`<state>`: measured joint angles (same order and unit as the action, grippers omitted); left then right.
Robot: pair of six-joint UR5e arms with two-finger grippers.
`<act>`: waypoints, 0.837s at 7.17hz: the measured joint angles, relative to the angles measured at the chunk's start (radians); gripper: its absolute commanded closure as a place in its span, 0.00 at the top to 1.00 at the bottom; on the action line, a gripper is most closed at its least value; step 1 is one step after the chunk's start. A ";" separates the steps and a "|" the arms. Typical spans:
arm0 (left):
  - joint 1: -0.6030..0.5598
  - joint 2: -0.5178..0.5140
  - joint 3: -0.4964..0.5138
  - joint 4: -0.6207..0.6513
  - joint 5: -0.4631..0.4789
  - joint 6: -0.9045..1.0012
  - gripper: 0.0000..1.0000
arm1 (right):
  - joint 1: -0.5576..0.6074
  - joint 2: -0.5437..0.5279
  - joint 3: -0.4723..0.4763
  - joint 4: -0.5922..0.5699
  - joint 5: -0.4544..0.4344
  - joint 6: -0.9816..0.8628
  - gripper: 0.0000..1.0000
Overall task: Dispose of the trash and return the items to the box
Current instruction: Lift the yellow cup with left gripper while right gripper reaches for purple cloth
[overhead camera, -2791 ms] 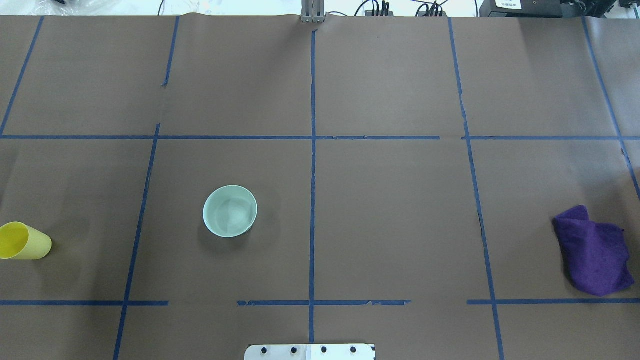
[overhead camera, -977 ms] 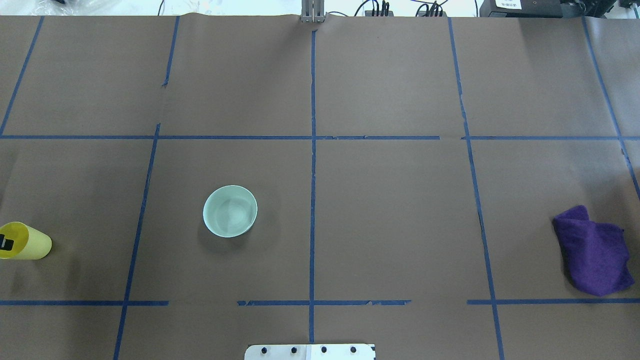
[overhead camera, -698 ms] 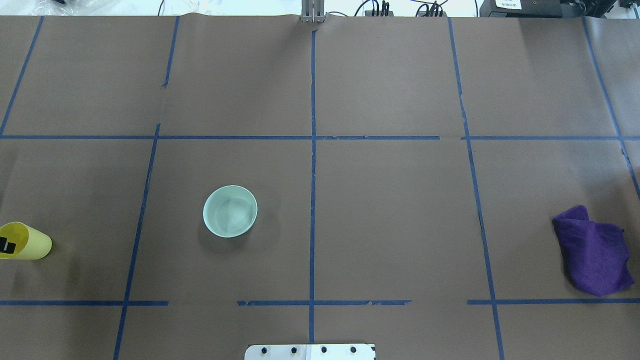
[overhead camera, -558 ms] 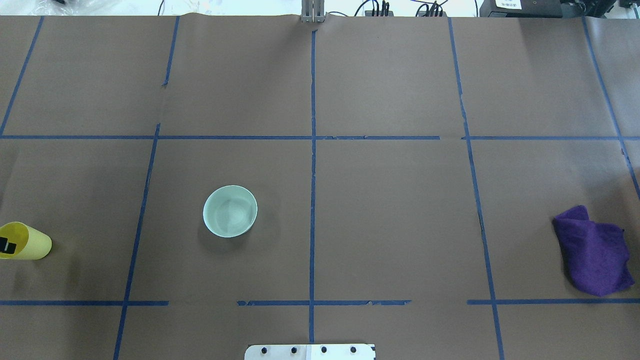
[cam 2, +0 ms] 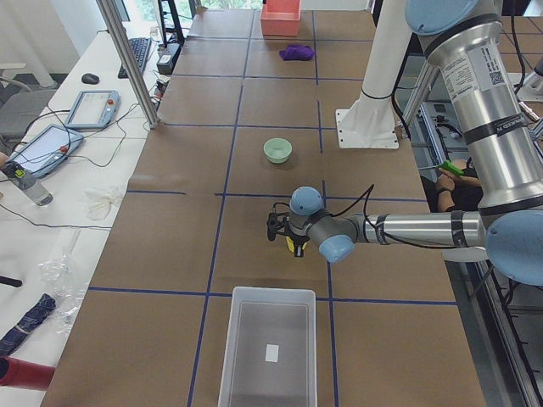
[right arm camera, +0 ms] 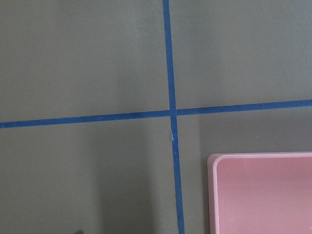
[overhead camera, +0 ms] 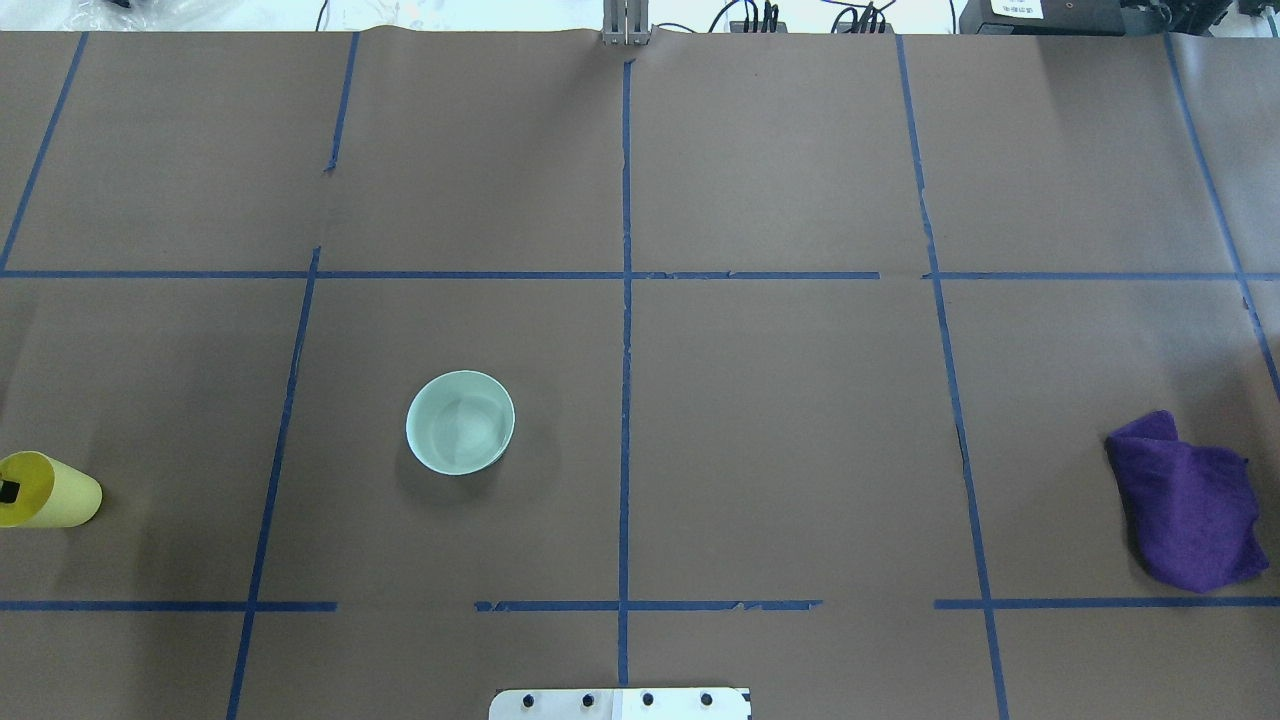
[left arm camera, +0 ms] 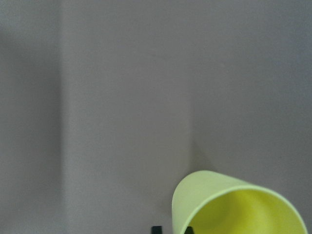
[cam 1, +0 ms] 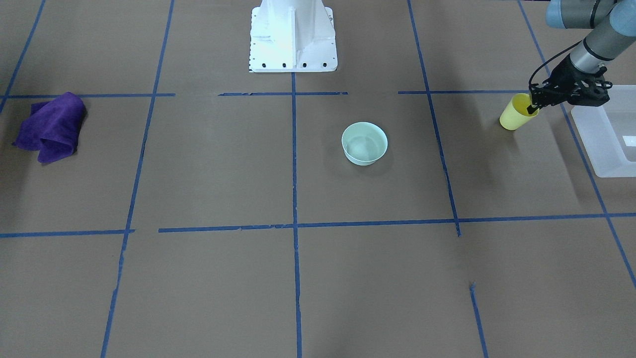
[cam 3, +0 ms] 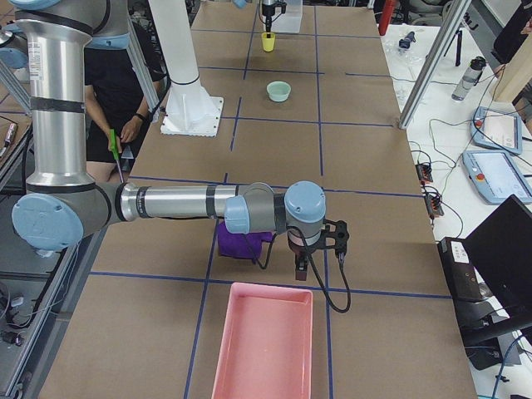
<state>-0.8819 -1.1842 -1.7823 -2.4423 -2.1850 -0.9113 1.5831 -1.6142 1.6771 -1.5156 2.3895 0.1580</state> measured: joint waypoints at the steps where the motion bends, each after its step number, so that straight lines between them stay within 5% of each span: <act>1: -0.004 -0.001 -0.015 0.000 -0.003 -0.001 0.00 | 0.000 0.000 -0.001 0.000 0.002 0.000 1.00; 6: -0.039 -0.005 -0.176 0.113 -0.013 0.011 0.00 | -0.056 0.003 0.008 0.020 0.029 0.059 1.00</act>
<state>-0.9209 -1.1891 -1.9584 -2.3293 -2.1981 -0.8999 1.5269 -1.6115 1.6855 -1.4955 2.4185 0.2172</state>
